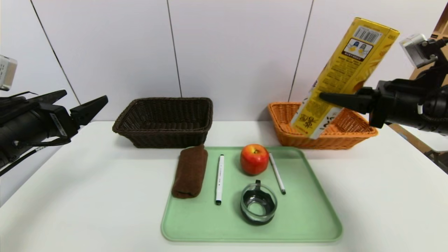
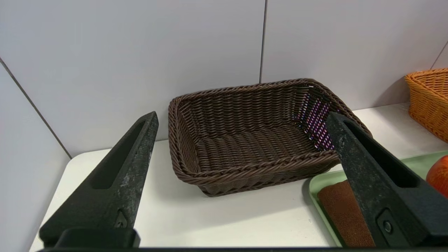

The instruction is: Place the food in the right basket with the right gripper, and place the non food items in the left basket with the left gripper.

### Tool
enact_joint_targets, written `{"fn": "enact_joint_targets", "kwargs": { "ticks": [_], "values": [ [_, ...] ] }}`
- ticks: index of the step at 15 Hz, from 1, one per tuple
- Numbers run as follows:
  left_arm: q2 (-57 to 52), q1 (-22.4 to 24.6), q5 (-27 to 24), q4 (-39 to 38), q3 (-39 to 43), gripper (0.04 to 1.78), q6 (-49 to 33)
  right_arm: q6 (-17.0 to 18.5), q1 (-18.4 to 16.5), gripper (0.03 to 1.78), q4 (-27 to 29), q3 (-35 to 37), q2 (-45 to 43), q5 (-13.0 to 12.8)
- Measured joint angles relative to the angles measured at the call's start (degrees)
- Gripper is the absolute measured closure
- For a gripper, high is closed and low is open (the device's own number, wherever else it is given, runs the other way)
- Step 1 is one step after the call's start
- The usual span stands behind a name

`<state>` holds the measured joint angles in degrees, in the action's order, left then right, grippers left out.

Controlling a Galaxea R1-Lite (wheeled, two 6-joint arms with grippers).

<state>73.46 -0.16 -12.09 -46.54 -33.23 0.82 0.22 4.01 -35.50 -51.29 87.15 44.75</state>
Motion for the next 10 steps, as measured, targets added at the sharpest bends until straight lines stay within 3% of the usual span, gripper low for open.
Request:
{"fn": "enact_joint_targets", "kwargs": {
  "ticks": [5, 7, 10],
  "values": [
    [0.8, 0.0, 0.0, -0.1, 0.2, 0.13, -0.5, 0.7, -6.8, 1.0, -1.4, -7.8, 8.7, -11.9],
    [1.0, 0.0, 0.0, -0.1, 0.2, 0.13, -0.6, 0.7, -7.9, 1.0, -1.5, -10.6, 12.8, -18.9],
    [1.0, 0.1, 0.0, -0.1, 0.4, 0.13, -0.7, -0.2, -8.2, 1.0, -3.1, -13.2, 18.1, -26.4]
  ]
}}
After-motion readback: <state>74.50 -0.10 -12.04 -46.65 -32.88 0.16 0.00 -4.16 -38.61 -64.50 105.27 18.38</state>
